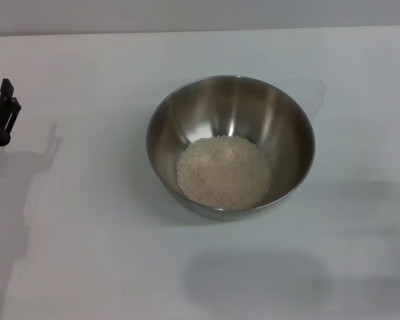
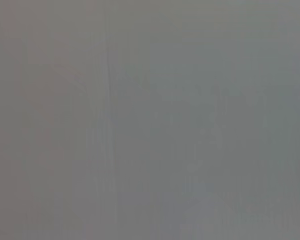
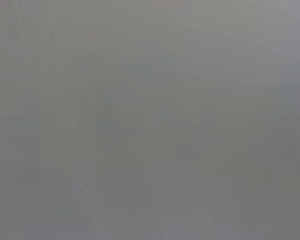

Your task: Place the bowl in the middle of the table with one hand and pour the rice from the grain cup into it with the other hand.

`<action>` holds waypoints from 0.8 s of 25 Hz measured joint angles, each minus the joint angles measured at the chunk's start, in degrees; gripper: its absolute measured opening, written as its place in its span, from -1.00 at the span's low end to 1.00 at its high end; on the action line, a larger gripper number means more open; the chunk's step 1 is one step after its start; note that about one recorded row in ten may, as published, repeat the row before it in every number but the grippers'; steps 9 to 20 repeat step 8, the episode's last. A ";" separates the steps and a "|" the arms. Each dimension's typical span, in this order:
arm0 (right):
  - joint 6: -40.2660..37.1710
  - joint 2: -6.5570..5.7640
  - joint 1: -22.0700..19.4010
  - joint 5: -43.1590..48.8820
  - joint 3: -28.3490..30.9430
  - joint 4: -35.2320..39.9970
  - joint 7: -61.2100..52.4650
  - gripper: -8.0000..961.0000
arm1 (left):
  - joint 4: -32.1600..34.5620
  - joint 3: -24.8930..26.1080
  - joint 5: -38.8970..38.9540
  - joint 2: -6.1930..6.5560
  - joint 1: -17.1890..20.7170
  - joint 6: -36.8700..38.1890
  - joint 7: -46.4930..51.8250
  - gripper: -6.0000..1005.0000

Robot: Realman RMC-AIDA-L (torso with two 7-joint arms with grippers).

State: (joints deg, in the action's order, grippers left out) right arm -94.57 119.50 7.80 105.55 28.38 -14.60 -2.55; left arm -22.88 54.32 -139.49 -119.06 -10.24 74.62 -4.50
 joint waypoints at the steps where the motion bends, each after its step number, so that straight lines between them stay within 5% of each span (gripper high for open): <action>1: -0.03 0.02 0.01 0.00 -0.03 0.02 0.16 0.75 | 0.00 0.05 0.00 -0.01 -0.02 -0.01 0.14 0.64; 20: -0.57 0.12 -0.18 0.00 0.20 -0.08 0.27 0.74 | 0.61 0.36 0.00 0.13 0.02 -0.02 2.23 0.64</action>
